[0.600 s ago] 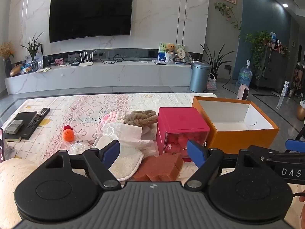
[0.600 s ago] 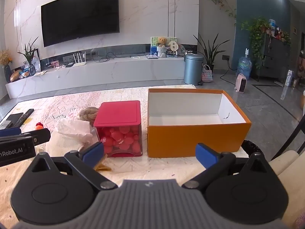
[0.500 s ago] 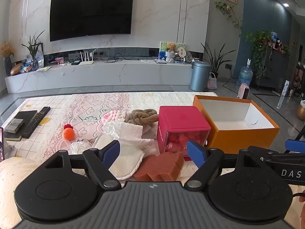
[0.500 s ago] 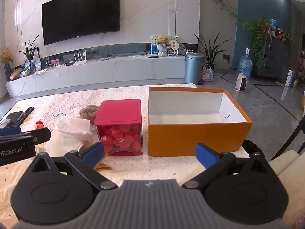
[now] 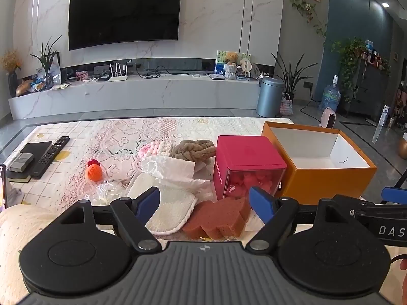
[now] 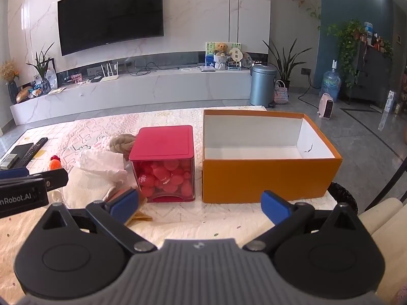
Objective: Organize soft objects
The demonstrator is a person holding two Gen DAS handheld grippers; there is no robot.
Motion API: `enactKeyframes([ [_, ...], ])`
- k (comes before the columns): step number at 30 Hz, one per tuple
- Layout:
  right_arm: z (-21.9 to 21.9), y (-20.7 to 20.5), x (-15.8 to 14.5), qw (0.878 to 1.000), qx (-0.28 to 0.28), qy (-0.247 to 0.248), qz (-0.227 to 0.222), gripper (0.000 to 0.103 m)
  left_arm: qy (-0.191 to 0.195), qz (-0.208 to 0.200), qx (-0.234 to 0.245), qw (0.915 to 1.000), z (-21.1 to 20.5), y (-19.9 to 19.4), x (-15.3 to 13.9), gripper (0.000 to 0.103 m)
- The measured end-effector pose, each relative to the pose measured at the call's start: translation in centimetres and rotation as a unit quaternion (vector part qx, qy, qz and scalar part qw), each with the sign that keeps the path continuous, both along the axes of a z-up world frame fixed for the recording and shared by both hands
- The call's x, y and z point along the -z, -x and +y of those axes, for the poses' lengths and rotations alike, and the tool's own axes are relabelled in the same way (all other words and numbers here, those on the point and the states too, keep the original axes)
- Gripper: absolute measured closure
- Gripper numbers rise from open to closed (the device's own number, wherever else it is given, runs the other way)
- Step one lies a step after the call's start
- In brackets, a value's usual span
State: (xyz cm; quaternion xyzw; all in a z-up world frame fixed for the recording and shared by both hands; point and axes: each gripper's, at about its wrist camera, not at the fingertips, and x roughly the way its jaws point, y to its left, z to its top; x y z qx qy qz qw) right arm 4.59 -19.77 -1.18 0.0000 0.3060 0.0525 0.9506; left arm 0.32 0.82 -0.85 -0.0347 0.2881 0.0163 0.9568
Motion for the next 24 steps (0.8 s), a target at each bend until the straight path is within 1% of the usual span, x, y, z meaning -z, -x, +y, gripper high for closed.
enactKeyframes([
  [24,-0.3,-0.6,1.0,1.000,0.011,-0.015,0.017,0.003,-0.003,0.019,0.003,0.9998,-0.2,-0.2,0.9,0.009],
])
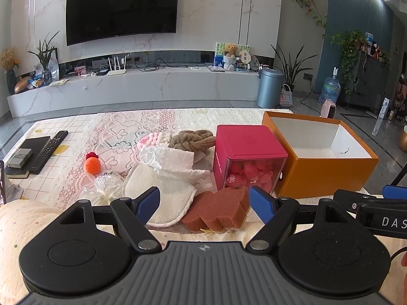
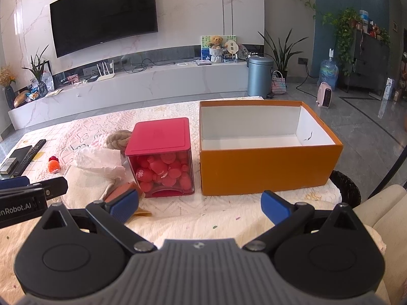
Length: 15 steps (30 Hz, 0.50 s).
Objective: Organize soft objects
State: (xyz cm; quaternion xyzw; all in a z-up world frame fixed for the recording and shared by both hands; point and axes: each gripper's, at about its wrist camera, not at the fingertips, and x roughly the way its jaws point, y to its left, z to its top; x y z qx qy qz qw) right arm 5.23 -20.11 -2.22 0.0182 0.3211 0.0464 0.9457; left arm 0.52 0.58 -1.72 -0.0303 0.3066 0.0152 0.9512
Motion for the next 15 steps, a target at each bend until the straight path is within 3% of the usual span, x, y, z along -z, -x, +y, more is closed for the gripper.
enactKeyframes([
  [15,0.15,-0.08,0.29,1.000,0.000,0.000,0.003,0.003,0.004,0.005,-0.001,1.0000,0.12,0.03,0.31,0.009],
])
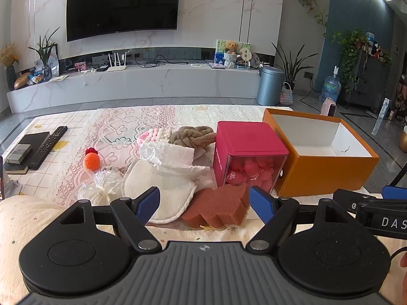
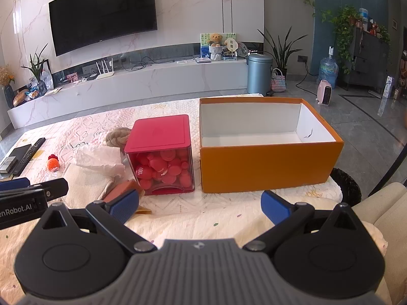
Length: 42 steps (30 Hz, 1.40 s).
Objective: Organize soft objects
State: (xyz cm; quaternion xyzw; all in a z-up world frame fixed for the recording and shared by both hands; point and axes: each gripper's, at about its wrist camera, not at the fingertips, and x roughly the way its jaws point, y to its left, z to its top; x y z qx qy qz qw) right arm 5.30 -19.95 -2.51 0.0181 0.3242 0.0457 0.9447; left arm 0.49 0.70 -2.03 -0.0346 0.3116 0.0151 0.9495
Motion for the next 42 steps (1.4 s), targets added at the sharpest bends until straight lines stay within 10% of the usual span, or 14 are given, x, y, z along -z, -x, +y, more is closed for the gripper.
enactKeyframes([
  [42,-0.09,0.30,0.37,1.000,-0.007,-0.003,-0.005,0.003,0.001,0.008,0.024,0.9997,-0.04,0.22,0.54,0.009],
])
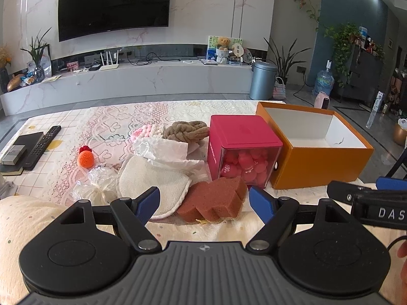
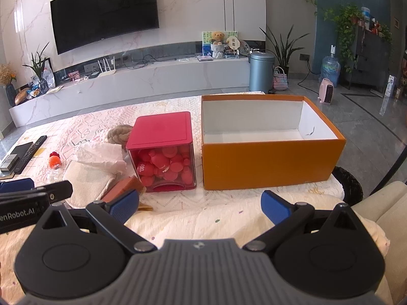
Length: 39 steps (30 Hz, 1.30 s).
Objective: Organize soft objects
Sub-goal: 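Grasp the cream quilted pad with left tool while right tool grasps white tissue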
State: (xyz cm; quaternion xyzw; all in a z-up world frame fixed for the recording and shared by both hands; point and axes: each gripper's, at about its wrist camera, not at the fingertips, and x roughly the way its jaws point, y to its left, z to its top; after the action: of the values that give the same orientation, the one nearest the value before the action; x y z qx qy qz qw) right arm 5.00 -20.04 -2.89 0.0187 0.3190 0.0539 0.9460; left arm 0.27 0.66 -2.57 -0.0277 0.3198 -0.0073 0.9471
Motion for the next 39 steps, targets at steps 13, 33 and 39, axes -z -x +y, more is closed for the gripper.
enactKeyframes([
  [13,1.9,-1.5,1.5,0.997,-0.059,-0.022,0.044,0.025,0.057,0.027,0.013,0.9979,4.2,0.4,1.9,0.037],
  [33,12.1,-10.0,3.4,0.970,-0.226,0.016,0.089,0.045,0.034,0.060,0.002,0.9976,11.1,-6.9,4.4,0.025],
  [39,16.4,-13.5,4.4,0.949,-0.295,0.067,0.082,0.048,0.020,0.078,0.024,0.9965,12.6,-10.2,5.0,0.026],
])
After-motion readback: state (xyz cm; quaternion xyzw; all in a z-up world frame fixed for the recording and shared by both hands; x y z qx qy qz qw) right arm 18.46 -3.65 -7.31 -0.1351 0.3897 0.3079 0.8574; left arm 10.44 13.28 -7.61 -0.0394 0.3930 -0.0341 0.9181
